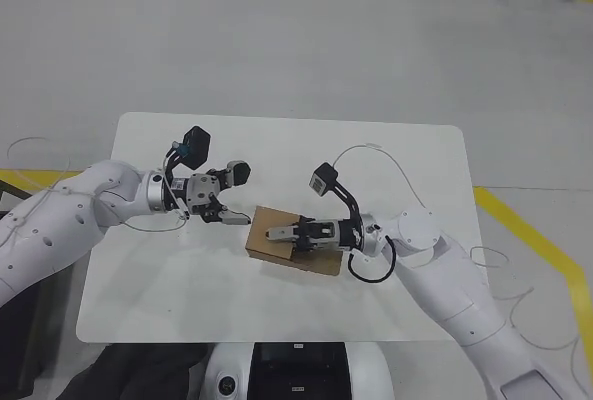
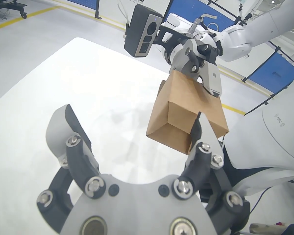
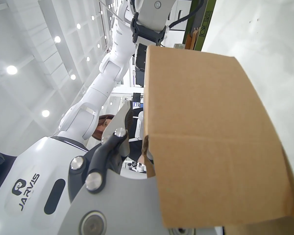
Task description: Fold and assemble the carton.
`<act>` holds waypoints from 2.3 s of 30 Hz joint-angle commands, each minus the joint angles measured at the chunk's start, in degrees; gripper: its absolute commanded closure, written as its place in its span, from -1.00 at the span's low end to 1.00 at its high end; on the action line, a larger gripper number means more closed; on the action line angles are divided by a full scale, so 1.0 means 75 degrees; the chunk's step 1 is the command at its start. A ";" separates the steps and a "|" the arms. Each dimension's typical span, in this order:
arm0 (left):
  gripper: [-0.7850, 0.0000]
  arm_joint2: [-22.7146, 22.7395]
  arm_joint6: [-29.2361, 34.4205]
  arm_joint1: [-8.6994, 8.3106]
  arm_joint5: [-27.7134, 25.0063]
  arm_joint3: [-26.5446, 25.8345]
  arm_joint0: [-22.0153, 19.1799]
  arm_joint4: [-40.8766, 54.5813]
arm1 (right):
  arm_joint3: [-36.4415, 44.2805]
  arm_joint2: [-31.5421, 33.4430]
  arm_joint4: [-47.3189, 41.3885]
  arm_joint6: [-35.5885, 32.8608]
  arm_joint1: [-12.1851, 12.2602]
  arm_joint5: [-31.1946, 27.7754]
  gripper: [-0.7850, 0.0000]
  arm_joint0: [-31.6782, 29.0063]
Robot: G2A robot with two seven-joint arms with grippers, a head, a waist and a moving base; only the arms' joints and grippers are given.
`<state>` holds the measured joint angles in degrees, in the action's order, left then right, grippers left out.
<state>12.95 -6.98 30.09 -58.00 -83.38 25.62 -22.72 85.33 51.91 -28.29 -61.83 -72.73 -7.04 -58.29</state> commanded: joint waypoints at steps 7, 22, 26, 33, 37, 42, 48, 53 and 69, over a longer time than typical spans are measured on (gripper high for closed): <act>-1.00 0.0162 0.0127 0.0045 0.0000 -0.0087 0.0119 0.0001 | -0.0139 -0.0148 -0.0092 0.0029 -0.0060 0.0003 0.66 0.0121; -1.00 0.0448 0.0271 0.0073 0.0000 -0.0247 0.0296 0.0050 | -0.0405 -0.0426 -0.0285 0.0059 -0.0198 -0.0079 1.00 0.0347; -1.00 0.0657 -0.0028 -0.0044 0.0000 -0.0020 0.0380 0.0098 | -0.0494 -0.0341 -0.0324 0.0021 -0.0189 -0.0123 1.00 0.0342; -1.00 0.0835 -0.0150 -0.0327 0.0000 0.0039 0.0681 -0.0147 | -0.0441 -0.0072 -0.0556 -0.0147 -0.0129 -0.0180 1.00 0.0166; -1.00 0.0762 0.0288 -0.0318 0.0000 -0.0124 0.0740 -0.0319 | -0.0386 -0.0016 -0.0615 -0.0201 -0.0117 -0.0187 1.00 0.0111; -1.00 0.0712 0.0583 -0.0196 0.0000 -0.0311 0.0726 -0.0279 | -0.0333 -0.0076 -0.0613 -0.0165 -0.0138 -0.0156 1.00 0.0113; -1.00 0.0734 0.0757 -0.0073 0.0000 -0.0324 0.0688 -0.0156 | -0.0360 -0.0203 -0.0591 -0.0120 -0.0184 -0.0152 1.00 0.0179; -1.00 0.0766 0.0856 0.0006 0.0000 -0.0294 0.0677 -0.0016 | -0.0417 -0.0303 -0.0624 -0.0124 -0.0225 -0.0161 1.00 0.0234; -1.00 0.1093 0.0615 -0.0063 0.0000 0.0013 0.0880 0.0116 | -0.0490 -0.0048 -0.0737 -0.0324 -0.0194 -0.0234 1.00 0.0175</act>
<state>20.83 -1.62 29.85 -58.00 -83.84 31.90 -22.15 81.57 51.26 -33.84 -64.08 -74.28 -8.82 -56.81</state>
